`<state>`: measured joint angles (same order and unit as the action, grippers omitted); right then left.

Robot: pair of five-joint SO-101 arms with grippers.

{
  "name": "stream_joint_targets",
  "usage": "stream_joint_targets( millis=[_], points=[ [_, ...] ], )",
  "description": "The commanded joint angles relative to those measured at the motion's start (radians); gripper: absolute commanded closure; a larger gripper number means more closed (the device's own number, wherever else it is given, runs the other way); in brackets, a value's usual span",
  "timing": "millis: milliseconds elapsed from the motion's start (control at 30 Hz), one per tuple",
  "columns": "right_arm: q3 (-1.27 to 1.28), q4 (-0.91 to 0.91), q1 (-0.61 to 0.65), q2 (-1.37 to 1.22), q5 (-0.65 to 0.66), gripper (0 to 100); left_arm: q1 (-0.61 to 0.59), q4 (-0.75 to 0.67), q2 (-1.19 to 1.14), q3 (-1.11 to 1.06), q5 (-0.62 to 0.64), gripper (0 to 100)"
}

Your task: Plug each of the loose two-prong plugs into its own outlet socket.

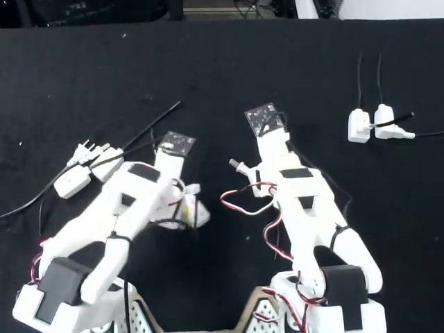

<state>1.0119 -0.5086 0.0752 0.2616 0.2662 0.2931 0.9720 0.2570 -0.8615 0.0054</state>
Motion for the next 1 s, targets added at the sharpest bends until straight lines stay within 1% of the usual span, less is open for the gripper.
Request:
stream_joint_targets(
  millis=[0,100,233,267,333,400,467,500,567,633,700,800,967],
  points=[
    [-0.036,0.026,-0.018,0.044,-0.008,82.2,0.054,-0.157,0.025,0.004,0.206,76],
    [-0.036,0.026,-0.018,0.042,-0.008,82.2,0.094,-0.212,0.025,0.018,0.324,76],
    [-0.025,0.026,-0.018,0.045,-0.008,82.2,0.133,-0.213,0.029,0.015,0.325,76],
    [-0.025,0.026,-0.018,0.045,-0.008,82.2,0.133,-0.199,0.035,0.016,0.292,76],
    [-0.025,0.026,-0.018,0.045,-0.008,82.2,0.131,-0.127,0.038,0.056,0.199,76],
    [-0.025,0.026,-0.018,0.047,-0.008,82.2,0.122,0.002,0.049,0.139,0.121,76],
    [-0.025,0.026,-0.018,0.047,-0.008,82.2,0.087,0.109,0.061,0.239,0.072,76],
    [-0.025,0.026,-0.018,0.047,-0.008,82.2,0.05,0.132,0.063,0.288,0.064,76],
    [-0.025,0.026,-0.018,0.047,-0.008,82.2,-0.047,0.115,0.051,0.357,0.11,76],
    [-0.025,0.026,-0.018,0.048,-0.008,82.2,-0.122,0.043,0.012,0.374,0.222,76],
    [-0.025,0.026,-0.018,0.048,-0.008,82.2,-0.171,-0.037,-0.048,0.377,0.305,76],
    [-0.025,0.026,-0.018,0.048,-0.008,82.2,-0.191,-0.127,-0.161,0.381,0.385,76],
    [-0.025,0.026,-0.018,0.05,-0.008,82.2,-0.199,-0.204,-0.284,0.403,0.496,76]
  ],
)
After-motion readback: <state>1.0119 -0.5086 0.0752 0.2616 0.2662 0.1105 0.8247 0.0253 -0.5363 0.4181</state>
